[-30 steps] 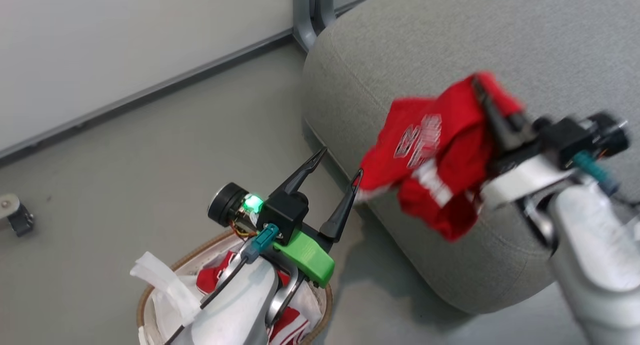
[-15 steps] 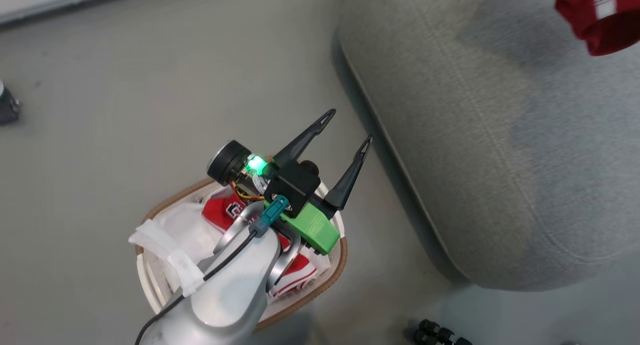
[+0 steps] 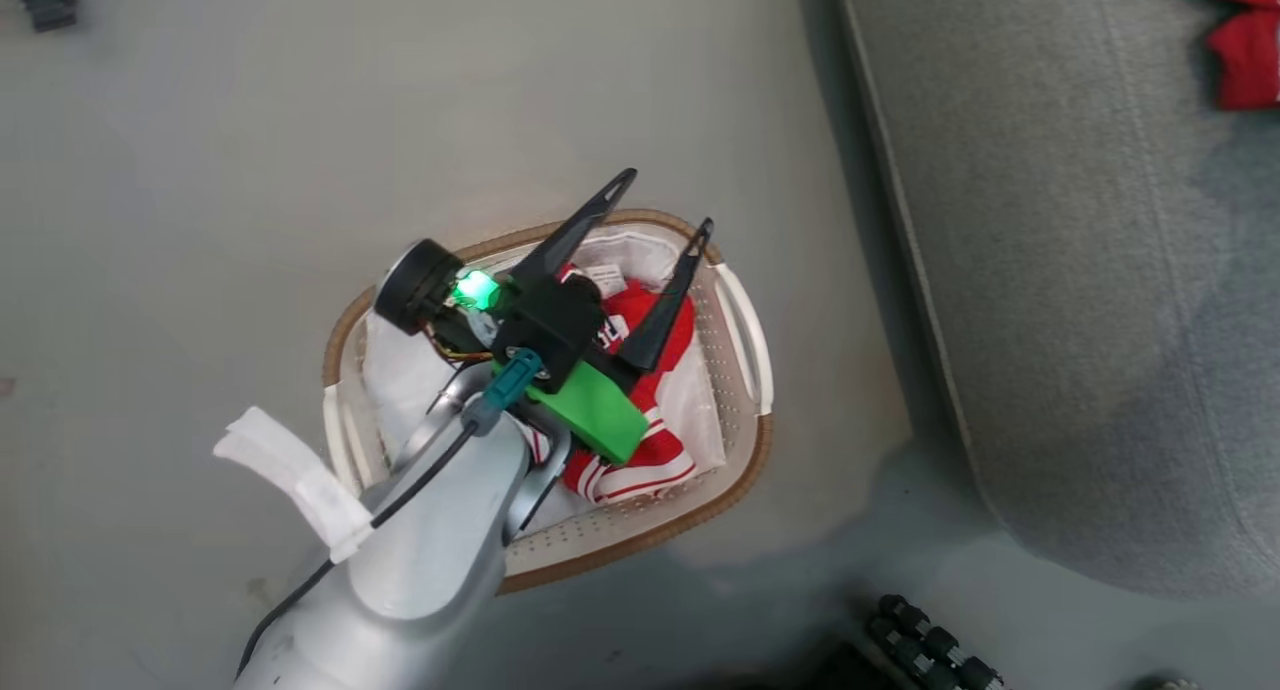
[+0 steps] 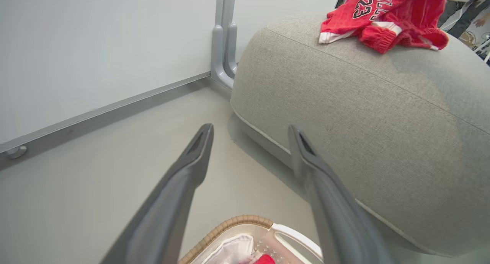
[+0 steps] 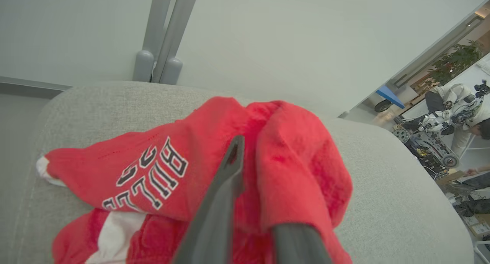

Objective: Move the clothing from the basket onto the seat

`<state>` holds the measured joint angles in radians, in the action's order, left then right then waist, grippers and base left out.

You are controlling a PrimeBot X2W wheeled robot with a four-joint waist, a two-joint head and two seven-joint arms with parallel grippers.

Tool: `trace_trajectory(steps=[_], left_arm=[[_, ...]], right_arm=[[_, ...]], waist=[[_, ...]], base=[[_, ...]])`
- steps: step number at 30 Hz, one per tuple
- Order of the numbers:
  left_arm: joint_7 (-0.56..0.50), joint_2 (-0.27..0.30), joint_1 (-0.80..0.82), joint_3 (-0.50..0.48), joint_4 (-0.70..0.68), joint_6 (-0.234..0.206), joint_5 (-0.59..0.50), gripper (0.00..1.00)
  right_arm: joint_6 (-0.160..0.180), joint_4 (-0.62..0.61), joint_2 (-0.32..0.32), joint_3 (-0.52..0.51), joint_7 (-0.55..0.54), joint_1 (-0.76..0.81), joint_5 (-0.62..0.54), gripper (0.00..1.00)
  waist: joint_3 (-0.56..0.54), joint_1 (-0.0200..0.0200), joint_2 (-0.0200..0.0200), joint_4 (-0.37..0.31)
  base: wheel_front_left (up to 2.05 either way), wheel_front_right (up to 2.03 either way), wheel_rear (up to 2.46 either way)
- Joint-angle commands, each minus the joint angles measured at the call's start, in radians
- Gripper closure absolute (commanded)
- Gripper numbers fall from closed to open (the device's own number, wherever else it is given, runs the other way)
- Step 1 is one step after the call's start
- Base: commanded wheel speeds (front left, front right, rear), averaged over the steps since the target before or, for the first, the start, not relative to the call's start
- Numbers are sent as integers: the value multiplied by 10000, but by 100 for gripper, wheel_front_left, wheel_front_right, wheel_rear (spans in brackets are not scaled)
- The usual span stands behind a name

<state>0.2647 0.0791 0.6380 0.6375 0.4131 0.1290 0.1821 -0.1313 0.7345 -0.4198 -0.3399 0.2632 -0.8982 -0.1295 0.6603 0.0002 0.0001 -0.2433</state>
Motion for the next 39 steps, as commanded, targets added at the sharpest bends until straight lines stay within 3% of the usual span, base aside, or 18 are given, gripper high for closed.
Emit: trace_trajectory(steps=[1, 13, 23, 32, 39], left_arm=[[-6, 128, -248, -144, -43, 27, -15, 0], [-7, 55, -1504, -1513, -202, 27, -68, 0], [-7, -68, -2461, -3209, -463, -144, -319, 0], [-7, -171, -3343, -4857, -367, -336, -405, 0], [-7, -231, -4391, -5834, -191, -315, -479, 0]], right_arm=[[10, -76, 66, -106, 21, 323, -134, 0], [10, -1706, 994, 253, 21, 3277, 457, 0], [10, -3363, 1997, 1411, 21, 4266, 1709, 0], [10, -3506, 2601, 2264, 21, 4943, 2097, 0], [10, -3311, 3058, 2494, 21, 6014, 2233, 0]], waist=[[-60, -2, -1, 321], [-1720, -2, -1, 270], [-2864, -2, -1, 920], [-3946, -2, -1, 1880], [-4908, -2, -1, 2156]], base=[[0, 0, 0], [0, 0, 0], [0, 0, 0], [0, 0, 0], [0, 0, 0]])
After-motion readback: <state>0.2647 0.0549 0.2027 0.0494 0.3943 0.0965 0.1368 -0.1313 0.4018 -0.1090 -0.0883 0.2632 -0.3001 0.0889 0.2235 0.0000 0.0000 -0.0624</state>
